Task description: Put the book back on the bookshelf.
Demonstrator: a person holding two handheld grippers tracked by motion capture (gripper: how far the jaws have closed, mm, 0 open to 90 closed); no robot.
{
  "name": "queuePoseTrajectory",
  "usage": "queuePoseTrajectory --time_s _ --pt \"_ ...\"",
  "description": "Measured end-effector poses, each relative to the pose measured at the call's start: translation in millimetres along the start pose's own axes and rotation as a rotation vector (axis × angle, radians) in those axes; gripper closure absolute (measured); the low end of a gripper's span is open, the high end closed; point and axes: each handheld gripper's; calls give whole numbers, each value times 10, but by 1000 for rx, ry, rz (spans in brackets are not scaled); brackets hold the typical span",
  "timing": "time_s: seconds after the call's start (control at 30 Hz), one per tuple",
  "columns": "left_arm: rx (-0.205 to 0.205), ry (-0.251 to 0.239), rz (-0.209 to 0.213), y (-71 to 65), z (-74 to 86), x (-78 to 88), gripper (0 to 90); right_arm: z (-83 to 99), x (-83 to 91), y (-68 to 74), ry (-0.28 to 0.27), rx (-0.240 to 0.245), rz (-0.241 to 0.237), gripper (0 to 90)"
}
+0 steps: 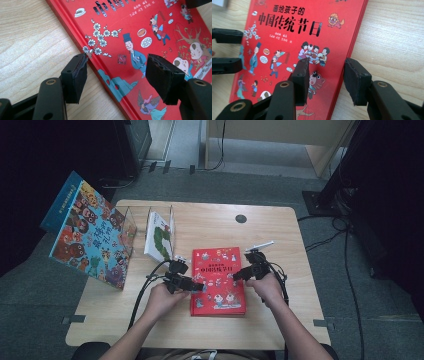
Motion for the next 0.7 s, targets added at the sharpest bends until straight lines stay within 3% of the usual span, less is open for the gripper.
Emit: queuePoseTrajectory --time_s 0.43,0.6,0.7 --pt "-5 -5 2 0 -1 -5 330 -12 269 113 -24 46 -48 556" --pt "3 -5 19 20 -4 -1 331 -69 393 194 -10 45 -78 534" --pt "4 -5 27 36 -4 3 336 -114 416 241 8 44 -73 519"
Point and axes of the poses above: each handheld gripper's, and its own axes: x roughly backward along the jaws, z roughly out of its underside, y roughly to its left, and after that the axes turned 10 degrees about y, right-handed
